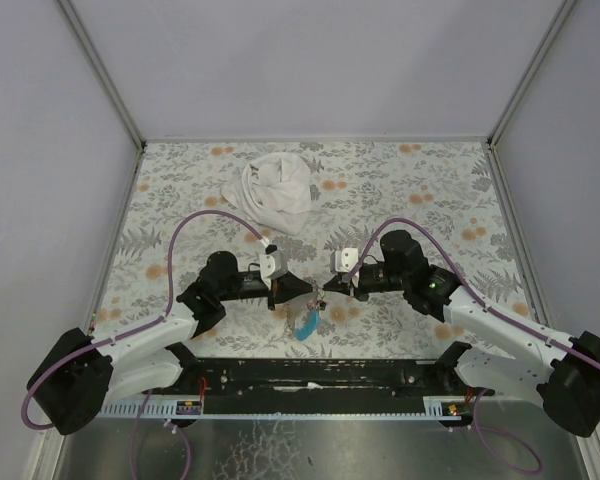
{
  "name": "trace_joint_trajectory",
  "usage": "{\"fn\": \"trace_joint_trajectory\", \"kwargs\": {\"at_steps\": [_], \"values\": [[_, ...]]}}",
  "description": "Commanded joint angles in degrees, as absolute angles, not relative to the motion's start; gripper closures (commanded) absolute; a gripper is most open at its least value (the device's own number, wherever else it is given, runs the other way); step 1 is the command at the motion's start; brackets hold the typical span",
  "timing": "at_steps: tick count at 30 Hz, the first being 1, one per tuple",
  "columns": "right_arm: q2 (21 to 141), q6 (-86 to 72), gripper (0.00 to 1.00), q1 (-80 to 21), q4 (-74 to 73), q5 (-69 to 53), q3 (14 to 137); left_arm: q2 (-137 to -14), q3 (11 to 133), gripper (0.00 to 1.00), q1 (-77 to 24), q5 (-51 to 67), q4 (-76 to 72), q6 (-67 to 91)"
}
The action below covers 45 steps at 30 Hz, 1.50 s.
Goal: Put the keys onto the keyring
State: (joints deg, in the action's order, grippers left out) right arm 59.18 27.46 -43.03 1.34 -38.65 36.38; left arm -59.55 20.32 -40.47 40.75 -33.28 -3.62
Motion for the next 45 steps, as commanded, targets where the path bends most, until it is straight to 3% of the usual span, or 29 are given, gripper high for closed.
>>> {"fn": "trace_joint_trajectory", "kwargs": {"at_steps": [1, 33, 45], "values": [[58.21, 26.49, 1.0, -43.32, 5.21, -39.92, 38.14, -60.01, 20.56, 1.0, -40.53, 41.96, -34.89, -4.12], [59.52, 25.48, 1.0, -43.26, 6.59, -42.03, 38.87, -61.79, 21.71, 1.0, -40.51, 46.59, -34.88, -3.88], [55.52, 29.68, 1.0, -43.32, -2.6, -39.58, 40.09, -60.63, 21.71, 1.0, -40.39, 41.93, -32.52, -5.09]]}}
